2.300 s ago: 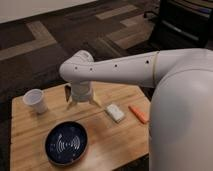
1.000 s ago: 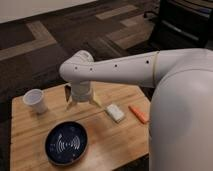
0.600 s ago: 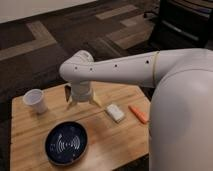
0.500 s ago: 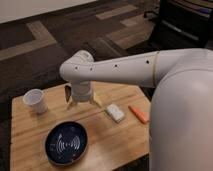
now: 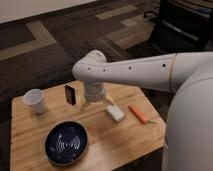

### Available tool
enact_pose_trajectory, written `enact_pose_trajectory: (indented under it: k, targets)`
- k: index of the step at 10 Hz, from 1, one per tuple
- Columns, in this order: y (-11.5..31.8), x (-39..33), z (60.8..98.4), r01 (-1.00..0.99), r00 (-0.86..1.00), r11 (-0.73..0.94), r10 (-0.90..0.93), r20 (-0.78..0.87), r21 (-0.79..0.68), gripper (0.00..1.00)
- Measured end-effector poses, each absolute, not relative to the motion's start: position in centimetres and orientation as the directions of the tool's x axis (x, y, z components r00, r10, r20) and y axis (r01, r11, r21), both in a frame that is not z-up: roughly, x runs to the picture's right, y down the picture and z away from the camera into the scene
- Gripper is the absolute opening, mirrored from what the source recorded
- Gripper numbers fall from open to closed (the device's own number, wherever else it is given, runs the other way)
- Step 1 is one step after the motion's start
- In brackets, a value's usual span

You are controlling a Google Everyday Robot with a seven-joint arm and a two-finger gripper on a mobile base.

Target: Place the white sponge in the ceramic cup

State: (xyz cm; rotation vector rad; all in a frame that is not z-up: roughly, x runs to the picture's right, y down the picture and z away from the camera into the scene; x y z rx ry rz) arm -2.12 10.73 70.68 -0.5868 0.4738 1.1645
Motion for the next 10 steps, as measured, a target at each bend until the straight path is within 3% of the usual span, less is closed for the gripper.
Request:
enact_pose_trajectory:
  k: [4,10]
  targets:
    - [11.6,3.7,70.9,-0.738,0.651,0.577,0.476,-0.591,-0.349,0.80]
    - [11.6,4.3,70.9,-0.718,0.670,0.598,0.451,-0.590,-0.357,0.80]
